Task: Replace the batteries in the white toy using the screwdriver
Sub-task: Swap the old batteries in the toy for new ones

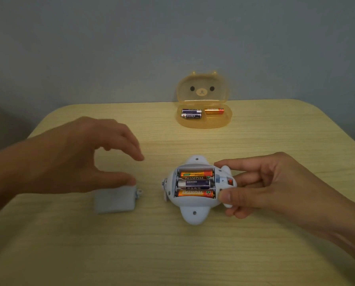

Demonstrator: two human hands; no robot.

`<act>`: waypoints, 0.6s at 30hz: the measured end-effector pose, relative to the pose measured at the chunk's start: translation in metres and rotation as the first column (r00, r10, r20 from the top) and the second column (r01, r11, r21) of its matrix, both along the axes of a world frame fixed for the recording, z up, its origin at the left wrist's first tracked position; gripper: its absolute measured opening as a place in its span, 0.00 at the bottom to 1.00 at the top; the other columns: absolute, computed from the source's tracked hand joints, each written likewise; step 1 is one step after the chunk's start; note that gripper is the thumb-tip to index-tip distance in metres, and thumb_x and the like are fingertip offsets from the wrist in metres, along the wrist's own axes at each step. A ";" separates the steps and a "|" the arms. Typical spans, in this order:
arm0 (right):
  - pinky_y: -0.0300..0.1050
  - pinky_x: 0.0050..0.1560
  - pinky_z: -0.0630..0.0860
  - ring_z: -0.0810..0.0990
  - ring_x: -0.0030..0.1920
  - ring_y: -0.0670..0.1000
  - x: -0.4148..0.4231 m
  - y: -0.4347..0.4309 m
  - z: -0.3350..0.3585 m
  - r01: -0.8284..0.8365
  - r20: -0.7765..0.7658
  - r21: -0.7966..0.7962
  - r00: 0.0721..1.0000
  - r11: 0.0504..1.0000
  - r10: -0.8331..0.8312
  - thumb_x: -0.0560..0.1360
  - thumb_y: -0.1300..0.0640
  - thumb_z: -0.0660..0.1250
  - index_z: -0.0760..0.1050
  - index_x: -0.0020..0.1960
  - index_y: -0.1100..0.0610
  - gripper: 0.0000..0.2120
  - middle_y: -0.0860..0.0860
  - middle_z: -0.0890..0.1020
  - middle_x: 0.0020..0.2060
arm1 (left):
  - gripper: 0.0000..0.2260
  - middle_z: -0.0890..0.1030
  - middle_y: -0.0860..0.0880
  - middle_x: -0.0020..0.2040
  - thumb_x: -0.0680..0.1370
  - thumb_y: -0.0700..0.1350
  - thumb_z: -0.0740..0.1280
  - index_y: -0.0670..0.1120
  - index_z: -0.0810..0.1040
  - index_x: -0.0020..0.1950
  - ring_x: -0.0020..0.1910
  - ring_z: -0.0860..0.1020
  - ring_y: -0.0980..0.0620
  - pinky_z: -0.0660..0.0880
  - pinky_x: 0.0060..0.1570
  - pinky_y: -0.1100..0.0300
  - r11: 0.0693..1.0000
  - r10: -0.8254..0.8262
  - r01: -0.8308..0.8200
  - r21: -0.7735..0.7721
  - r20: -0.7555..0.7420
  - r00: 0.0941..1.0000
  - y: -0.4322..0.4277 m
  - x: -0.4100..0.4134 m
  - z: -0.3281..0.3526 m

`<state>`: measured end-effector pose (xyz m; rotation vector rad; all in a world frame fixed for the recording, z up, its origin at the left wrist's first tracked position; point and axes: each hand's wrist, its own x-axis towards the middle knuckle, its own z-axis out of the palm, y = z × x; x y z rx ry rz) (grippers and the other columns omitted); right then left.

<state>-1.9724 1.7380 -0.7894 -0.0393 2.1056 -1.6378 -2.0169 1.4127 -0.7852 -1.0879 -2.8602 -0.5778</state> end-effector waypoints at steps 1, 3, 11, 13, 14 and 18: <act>0.40 0.36 0.85 0.90 0.36 0.54 -0.001 -0.001 0.000 0.001 -0.001 0.005 1.000 1.000 -0.001 0.59 0.58 0.78 0.83 0.59 0.51 0.28 0.57 0.91 0.41 | 0.20 0.83 0.67 0.55 0.70 0.72 0.73 0.66 0.84 0.58 0.51 0.84 0.58 0.81 0.44 0.54 0.998 0.036 -0.033 -0.055 0.038 0.999 -0.007 0.001 -0.001; 0.41 0.37 0.85 0.90 0.37 0.54 -0.002 -0.002 0.000 0.001 0.000 0.010 1.000 1.000 -0.001 0.59 0.57 0.78 0.82 0.62 0.52 0.31 0.57 0.91 0.42 | 0.28 0.81 0.70 0.54 0.63 0.80 0.71 0.70 0.81 0.59 0.50 0.82 0.61 0.80 0.44 0.55 0.986 0.091 -0.074 -0.147 0.110 0.990 -0.014 0.004 -0.008; 0.42 0.38 0.86 0.90 0.38 0.53 0.000 -0.005 -0.002 0.004 -0.006 0.007 1.000 1.000 -0.004 0.58 0.57 0.78 0.81 0.64 0.54 0.33 0.57 0.91 0.42 | 0.24 0.79 0.70 0.52 0.65 0.74 0.71 0.70 0.81 0.59 0.49 0.76 0.69 0.71 0.43 0.68 0.967 0.090 -0.060 -0.249 0.108 0.990 -0.013 0.014 -0.018; 0.41 0.38 0.85 0.90 0.37 0.53 0.001 -0.005 -0.003 0.013 0.000 -0.003 1.000 1.000 -0.013 0.58 0.59 0.78 0.81 0.64 0.54 0.33 0.57 0.91 0.42 | 0.23 0.79 0.68 0.54 0.67 0.71 0.73 0.71 0.80 0.61 0.47 0.79 0.63 0.76 0.41 0.61 0.980 0.087 -0.065 -0.190 0.107 0.991 -0.012 0.012 -0.016; 0.41 0.37 0.85 0.90 0.37 0.53 0.001 -0.005 -0.003 0.014 0.002 -0.007 1.000 1.000 -0.014 0.59 0.59 0.78 0.81 0.64 0.54 0.32 0.58 0.91 0.42 | 0.23 0.79 0.66 0.54 0.68 0.70 0.74 0.70 0.80 0.62 0.46 0.80 0.60 0.78 0.41 0.58 0.990 0.067 -0.055 -0.132 0.094 0.993 -0.011 0.011 -0.015; 0.41 0.38 0.85 0.90 0.38 0.53 0.000 -0.005 -0.004 0.021 0.010 -0.010 1.000 1.000 -0.020 0.60 0.60 0.78 0.80 0.65 0.55 0.33 0.57 0.91 0.43 | 0.26 0.84 0.60 0.54 0.71 0.63 0.77 0.56 0.83 0.67 0.48 0.84 0.52 0.81 0.45 0.53 0.984 -0.011 0.012 0.179 -0.005 1.000 0.009 0.007 -0.006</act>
